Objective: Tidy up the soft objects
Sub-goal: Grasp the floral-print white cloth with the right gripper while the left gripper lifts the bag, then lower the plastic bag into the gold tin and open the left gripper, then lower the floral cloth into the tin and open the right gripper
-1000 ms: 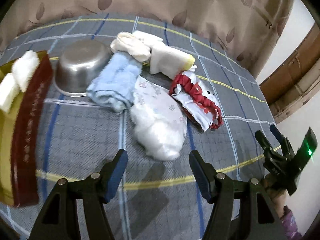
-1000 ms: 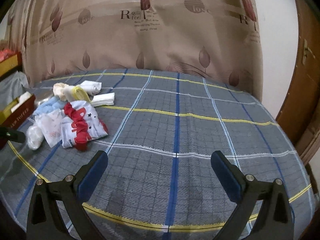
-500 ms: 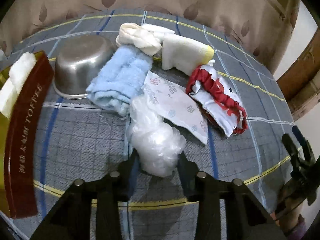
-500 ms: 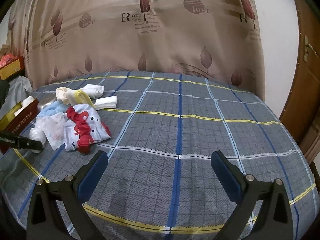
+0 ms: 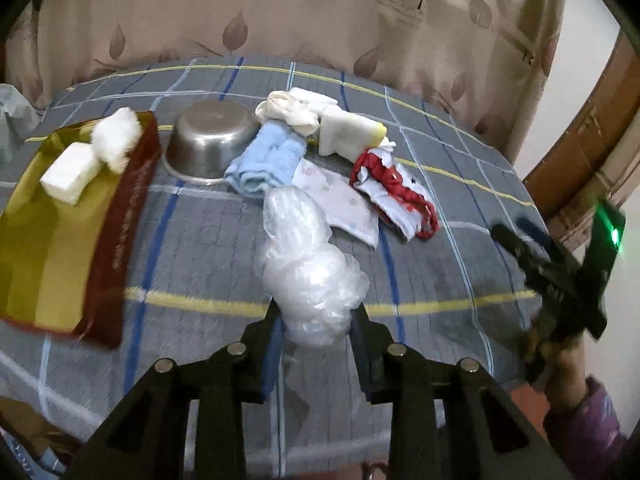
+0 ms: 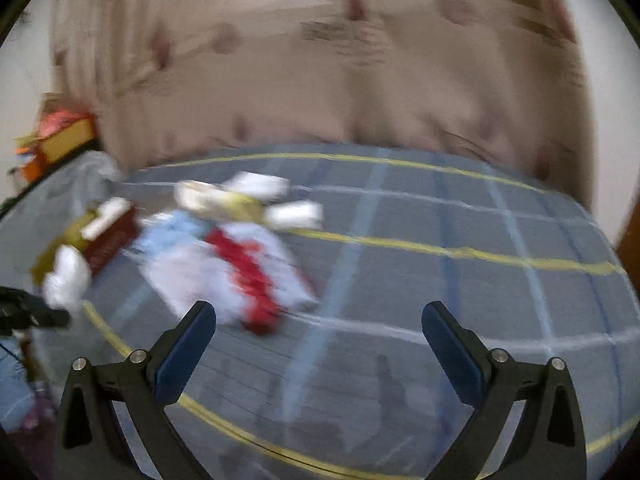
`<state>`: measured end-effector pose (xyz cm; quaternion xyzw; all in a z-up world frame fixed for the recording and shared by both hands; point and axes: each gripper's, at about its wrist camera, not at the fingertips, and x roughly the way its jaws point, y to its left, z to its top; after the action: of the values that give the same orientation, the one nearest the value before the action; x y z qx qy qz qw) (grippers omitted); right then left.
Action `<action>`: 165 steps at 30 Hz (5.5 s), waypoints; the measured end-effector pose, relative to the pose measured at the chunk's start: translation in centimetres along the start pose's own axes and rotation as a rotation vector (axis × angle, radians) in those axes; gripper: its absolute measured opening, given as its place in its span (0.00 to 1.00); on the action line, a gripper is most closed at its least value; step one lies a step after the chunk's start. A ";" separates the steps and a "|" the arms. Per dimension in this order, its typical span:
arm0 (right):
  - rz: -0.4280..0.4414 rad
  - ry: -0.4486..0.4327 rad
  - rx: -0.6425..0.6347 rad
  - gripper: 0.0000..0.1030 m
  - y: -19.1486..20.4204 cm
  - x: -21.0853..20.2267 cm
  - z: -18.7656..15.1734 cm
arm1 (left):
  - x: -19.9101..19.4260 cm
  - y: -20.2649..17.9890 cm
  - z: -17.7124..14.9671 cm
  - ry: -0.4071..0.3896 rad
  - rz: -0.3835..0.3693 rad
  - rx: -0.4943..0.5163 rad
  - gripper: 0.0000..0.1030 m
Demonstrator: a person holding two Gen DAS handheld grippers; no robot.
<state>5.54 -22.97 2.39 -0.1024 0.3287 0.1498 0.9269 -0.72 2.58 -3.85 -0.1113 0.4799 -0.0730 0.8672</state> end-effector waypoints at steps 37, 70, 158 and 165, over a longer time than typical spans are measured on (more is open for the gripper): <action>0.214 0.154 -0.242 0.12 12.2 5.8 4.3 | -6.5 5.4 -2.8 -0.058 -0.013 -0.126 0.34; 0.326 0.077 -0.171 0.12 17.2 2.7 5.2 | -1.1 22.3 5.4 -0.027 0.266 -0.161 0.35; 0.423 0.053 -0.200 0.71 33.2 11.6 9.6 | -14.4 22.9 -3.6 -0.413 -0.003 -0.434 0.62; 0.356 -0.032 -0.099 0.85 24.6 5.0 7.6 | -15.4 20.7 -3.8 -0.460 0.049 -0.409 0.62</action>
<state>5.14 3.27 2.80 -0.0856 0.3188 0.3291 0.8847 -11.69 25.71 1.31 -0.2855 0.2785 0.0733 0.9141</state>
